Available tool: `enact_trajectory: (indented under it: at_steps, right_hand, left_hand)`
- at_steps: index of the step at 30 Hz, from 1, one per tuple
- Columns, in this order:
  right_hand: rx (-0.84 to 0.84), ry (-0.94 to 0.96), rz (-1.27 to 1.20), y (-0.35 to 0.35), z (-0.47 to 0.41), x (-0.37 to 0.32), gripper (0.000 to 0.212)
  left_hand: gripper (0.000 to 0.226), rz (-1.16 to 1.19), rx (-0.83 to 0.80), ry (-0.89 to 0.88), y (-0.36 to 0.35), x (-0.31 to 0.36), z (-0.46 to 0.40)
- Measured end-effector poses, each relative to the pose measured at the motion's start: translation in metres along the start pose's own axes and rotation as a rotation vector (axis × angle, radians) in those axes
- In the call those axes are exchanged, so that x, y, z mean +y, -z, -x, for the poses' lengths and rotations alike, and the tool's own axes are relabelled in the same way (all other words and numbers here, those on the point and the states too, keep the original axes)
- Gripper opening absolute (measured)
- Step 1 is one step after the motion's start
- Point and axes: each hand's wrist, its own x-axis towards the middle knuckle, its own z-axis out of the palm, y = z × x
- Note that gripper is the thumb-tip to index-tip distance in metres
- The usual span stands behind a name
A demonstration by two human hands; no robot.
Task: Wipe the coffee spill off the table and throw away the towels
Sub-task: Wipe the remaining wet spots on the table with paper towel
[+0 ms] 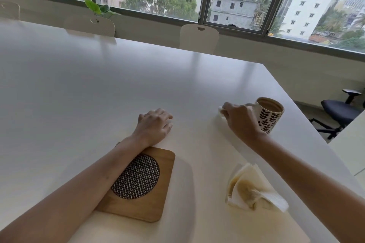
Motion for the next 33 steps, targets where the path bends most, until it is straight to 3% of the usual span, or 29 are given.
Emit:
enact_trajectory:
  at_steps: [2,5,8,13,16,18,24,27,33]
  right_hand:
    - [-0.223,-0.184,-0.057,-0.013,-0.002,-0.005,0.003]
    - [-0.45,-0.368,-0.155,-0.022,-0.004,-0.005,0.028]
    - [-0.487,-0.184,-0.208,-0.018,0.001,-0.008,0.06]
    - [-0.636,0.114,-0.353,-0.008,0.03,-0.022,0.062]
    - [-0.64,0.292,-0.482,0.009,0.054,-0.025,0.06]
    - [-0.668,0.319,-0.512,0.025,0.06,-0.018,0.06]
    - [-0.727,0.167,-0.077,0.026,0.026,0.015,0.062]
    - [-0.748,0.066,0.11,0.012,0.002,0.01,0.046]
    - [-0.693,0.045,0.117,-0.016,-0.037,-0.005,0.035]
  left_hand:
    - [0.032,-0.013,-0.026,0.0,-0.001,0.0,0.0]
    - [0.031,0.009,-0.05,0.017,0.0,0.001,0.0]
    - [0.03,0.012,-0.063,0.023,0.0,0.002,-0.001]
    - [0.031,0.004,-0.082,0.016,-0.001,0.003,-0.001]
    - [0.031,0.001,-0.098,0.009,-0.001,0.002,-0.001]
    - [0.031,0.003,-0.102,0.009,-0.001,0.002,-0.001]
    - [0.03,-0.012,-0.116,0.004,-0.002,0.0,-0.001]
    - [0.032,-0.013,-0.11,0.01,-0.003,0.001,-0.001]
    - [0.031,-0.009,-0.104,0.011,-0.003,0.001,-0.001]
